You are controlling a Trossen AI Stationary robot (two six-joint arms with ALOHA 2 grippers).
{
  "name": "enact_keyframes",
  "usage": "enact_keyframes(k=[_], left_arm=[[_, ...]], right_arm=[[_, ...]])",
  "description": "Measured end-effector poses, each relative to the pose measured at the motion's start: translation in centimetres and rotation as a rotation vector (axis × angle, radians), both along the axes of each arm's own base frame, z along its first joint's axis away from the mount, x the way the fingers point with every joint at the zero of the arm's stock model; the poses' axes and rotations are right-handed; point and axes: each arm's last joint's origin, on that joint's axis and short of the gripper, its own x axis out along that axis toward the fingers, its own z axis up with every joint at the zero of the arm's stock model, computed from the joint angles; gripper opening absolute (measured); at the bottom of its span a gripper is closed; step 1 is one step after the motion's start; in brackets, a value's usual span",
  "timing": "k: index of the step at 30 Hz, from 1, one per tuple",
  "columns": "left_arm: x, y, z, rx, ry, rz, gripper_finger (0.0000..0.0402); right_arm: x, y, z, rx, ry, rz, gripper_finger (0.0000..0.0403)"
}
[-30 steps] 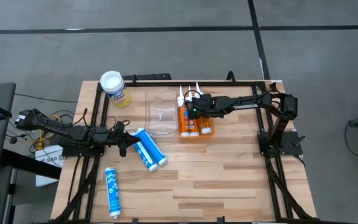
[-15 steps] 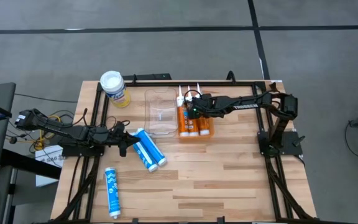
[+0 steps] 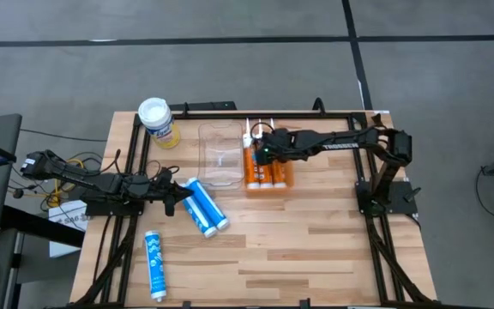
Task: Pick & place silicon tubes, Sealant and Lysol wipes
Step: Put the orange sealant into the orange bin, then put the bottom blue sealant into the transparent bin
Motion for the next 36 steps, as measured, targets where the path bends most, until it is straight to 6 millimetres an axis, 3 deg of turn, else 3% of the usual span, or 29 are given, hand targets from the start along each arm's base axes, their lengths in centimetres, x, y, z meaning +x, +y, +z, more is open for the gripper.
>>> enact_keyframes(k=[6, 14, 30, 36], left_arm=[[0.0, 0.0, 0.0, 0.000, 0.000, -0.001, 0.0000], [0.0, 0.0, 0.0, -0.023, -0.003, 0.006, 0.0000], [0.0, 0.0, 0.0, -0.244, -0.027, 0.070, 0.0000], [0.0, -0.1, 0.0, -0.313, -0.024, 0.048, 0.0000]], right_arm=[[-0.3, 0.6, 2.0, -0.092, 0.142, 0.006, 0.0276], [-1.4, 1.9, 2.5, -0.092, 0.290, 0.009, 0.0276], [-0.5, 5.1, 7.1, -0.155, 0.290, 0.092, 0.0276], [-1.9, 5.2, 9.7, -0.176, 0.213, 0.083, 0.0276]])
